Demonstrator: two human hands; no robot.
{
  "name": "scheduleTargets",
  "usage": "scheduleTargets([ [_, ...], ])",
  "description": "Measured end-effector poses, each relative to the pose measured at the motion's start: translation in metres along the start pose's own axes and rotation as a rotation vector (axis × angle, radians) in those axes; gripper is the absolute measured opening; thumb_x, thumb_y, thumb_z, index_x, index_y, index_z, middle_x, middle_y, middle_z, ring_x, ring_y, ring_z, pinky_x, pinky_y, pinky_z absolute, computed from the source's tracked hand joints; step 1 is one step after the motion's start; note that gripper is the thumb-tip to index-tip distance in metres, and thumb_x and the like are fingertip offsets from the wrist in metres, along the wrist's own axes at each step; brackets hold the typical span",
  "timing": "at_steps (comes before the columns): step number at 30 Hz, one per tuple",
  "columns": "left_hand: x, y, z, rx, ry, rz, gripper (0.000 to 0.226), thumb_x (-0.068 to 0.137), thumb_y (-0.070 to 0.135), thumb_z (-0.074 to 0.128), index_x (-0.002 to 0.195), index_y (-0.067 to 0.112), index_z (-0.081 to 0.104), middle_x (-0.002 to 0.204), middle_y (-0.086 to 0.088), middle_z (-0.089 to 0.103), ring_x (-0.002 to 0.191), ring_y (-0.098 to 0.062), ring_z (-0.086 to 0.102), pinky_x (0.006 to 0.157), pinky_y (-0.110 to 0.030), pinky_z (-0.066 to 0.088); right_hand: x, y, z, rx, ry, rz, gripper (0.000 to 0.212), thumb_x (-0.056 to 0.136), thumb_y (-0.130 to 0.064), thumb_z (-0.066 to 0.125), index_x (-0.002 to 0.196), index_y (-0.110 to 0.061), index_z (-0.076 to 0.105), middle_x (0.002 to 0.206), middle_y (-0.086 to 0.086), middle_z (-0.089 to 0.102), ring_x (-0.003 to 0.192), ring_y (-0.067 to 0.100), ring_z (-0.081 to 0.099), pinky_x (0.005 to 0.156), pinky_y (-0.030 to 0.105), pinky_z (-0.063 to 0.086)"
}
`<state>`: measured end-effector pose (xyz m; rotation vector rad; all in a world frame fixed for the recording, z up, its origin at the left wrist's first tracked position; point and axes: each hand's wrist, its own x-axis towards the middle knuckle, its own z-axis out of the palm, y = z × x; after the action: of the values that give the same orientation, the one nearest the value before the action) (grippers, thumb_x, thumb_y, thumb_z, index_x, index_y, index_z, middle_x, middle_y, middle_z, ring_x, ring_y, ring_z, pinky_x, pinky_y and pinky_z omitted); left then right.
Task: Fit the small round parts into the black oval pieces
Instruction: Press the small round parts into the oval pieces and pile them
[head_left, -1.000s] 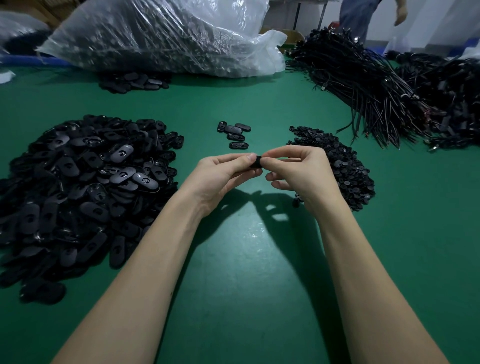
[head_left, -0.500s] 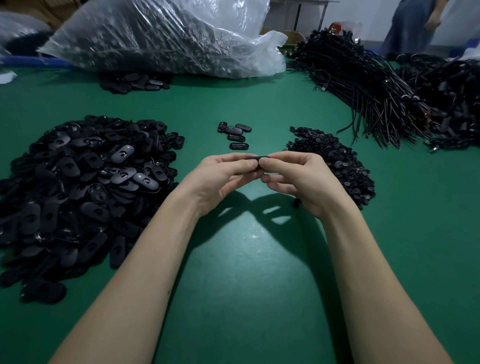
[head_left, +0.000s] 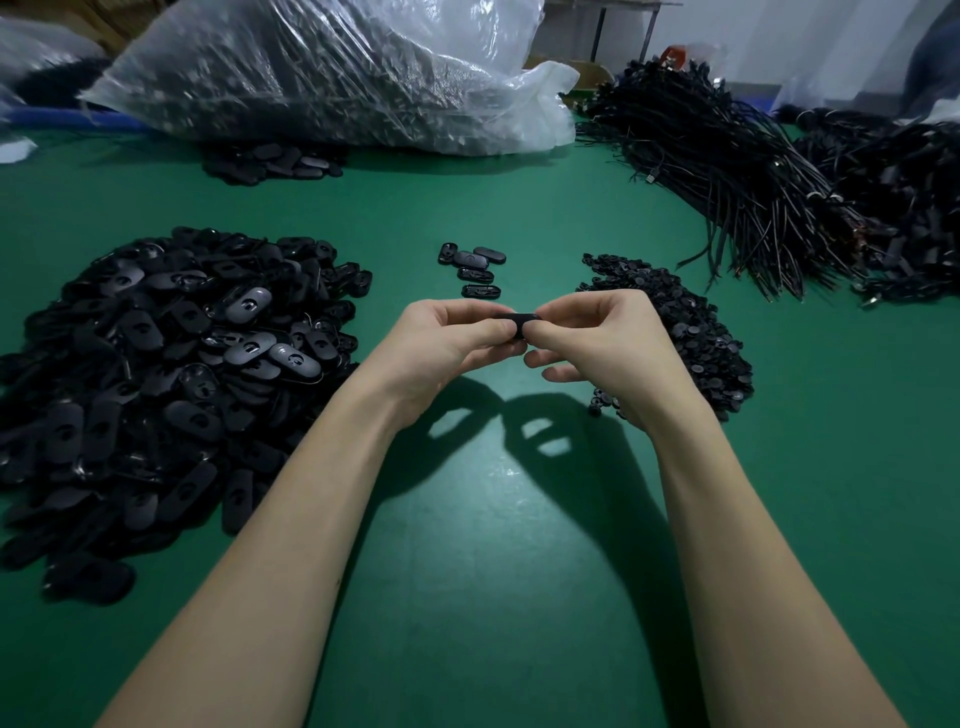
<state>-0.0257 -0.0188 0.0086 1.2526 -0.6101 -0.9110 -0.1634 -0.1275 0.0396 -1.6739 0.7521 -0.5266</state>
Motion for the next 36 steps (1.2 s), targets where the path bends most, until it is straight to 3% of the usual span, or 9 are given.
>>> scheduleTargets([
  [8, 0.002, -0.004, 0.001, 0.092, 0.012, 0.031, 0.009, 0.090, -0.002, 0.068, 0.097, 0.003, 0.072, 0.097, -0.011, 0.078, 0.094, -0.026, 0.076, 0.091, -0.027, 0.058, 0.003, 0.006, 0.003, -0.026, 0.021, 0.008, 0.005, 0.086, -0.009, 0.079, 0.088, -0.007, 0.075, 0.075, 0.006, 0.078, 0.069, 0.015, 0.077, 0.057, 0.022, 0.057],
  [16, 0.002, -0.006, 0.006, 0.233, 0.049, 0.052, 0.011, 0.094, -0.003, 0.065, 0.095, 0.006, 0.071, 0.088, -0.008, 0.077, 0.085, -0.018, 0.076, 0.084, -0.022, 0.059, 0.006, 0.013, 0.005, -0.060, 0.026, -0.029, 0.008, 0.085, -0.006, 0.079, 0.081, -0.010, 0.074, 0.067, 0.005, 0.076, 0.066, 0.015, 0.076, 0.062, 0.025, 0.060],
  [21, 0.002, -0.008, 0.011, 0.270, 0.100, 0.044, 0.014, 0.094, -0.004, 0.064, 0.090, 0.009, 0.070, 0.082, -0.005, 0.074, 0.071, -0.008, 0.074, 0.073, -0.016, 0.057, 0.008, 0.019, 0.014, -0.132, 0.094, -0.042, 0.009, 0.081, -0.009, 0.078, 0.075, -0.014, 0.074, 0.065, 0.006, 0.075, 0.067, 0.021, 0.077, 0.076, 0.040, 0.065],
  [24, 0.002, -0.009, 0.009, 0.258, 0.110, 0.042, 0.013, 0.093, -0.003, 0.065, 0.089, 0.008, 0.070, 0.081, -0.005, 0.075, 0.072, -0.010, 0.074, 0.074, -0.017, 0.058, 0.010, 0.022, 0.016, -0.133, 0.101, -0.047, 0.009, 0.080, -0.010, 0.079, 0.075, -0.014, 0.073, 0.065, 0.006, 0.075, 0.066, 0.022, 0.076, 0.073, 0.038, 0.065],
  [27, 0.003, -0.010, 0.004, 0.177, 0.129, 0.023, 0.007, 0.091, 0.004, 0.071, 0.098, 0.006, 0.071, 0.087, -0.008, 0.076, 0.077, -0.015, 0.075, 0.079, -0.022, 0.060, 0.011, 0.023, 0.014, 0.036, 0.022, -0.019, 0.006, 0.087, -0.006, 0.078, 0.089, -0.010, 0.074, 0.071, 0.006, 0.077, 0.065, 0.018, 0.075, 0.064, 0.029, 0.062],
  [29, 0.006, -0.013, -0.001, 0.212, 0.217, 0.029, 0.018, 0.090, 0.012, 0.075, 0.106, 0.009, 0.069, 0.090, -0.006, 0.076, 0.076, -0.016, 0.075, 0.075, -0.025, 0.061, 0.014, 0.026, 0.015, 0.054, 0.032, -0.003, 0.010, 0.089, -0.007, 0.077, 0.097, -0.012, 0.074, 0.076, 0.007, 0.078, 0.063, 0.016, 0.074, 0.062, 0.028, 0.061],
  [33, 0.012, -0.018, -0.009, 0.270, 0.369, 0.037, 0.015, 0.091, 0.019, 0.074, 0.101, 0.015, 0.064, 0.092, -0.002, 0.072, 0.068, -0.010, 0.071, 0.061, -0.023, 0.056, 0.036, 0.029, 0.023, -0.127, 0.168, -0.040, 0.007, 0.085, -0.017, 0.078, 0.089, -0.023, 0.076, 0.073, -0.001, 0.077, 0.056, 0.010, 0.068, 0.061, 0.030, 0.057],
  [36, 0.016, -0.017, -0.012, 0.225, 0.385, -0.003, 0.014, 0.091, 0.022, 0.073, 0.098, 0.014, 0.064, 0.091, 0.000, 0.070, 0.063, -0.007, 0.069, 0.057, -0.018, 0.052, 0.067, 0.019, 0.031, -0.221, 0.187, -0.063, 0.006, 0.086, -0.025, 0.080, 0.088, -0.029, 0.076, 0.083, -0.004, 0.077, 0.070, 0.011, 0.073, 0.074, 0.033, 0.062],
])
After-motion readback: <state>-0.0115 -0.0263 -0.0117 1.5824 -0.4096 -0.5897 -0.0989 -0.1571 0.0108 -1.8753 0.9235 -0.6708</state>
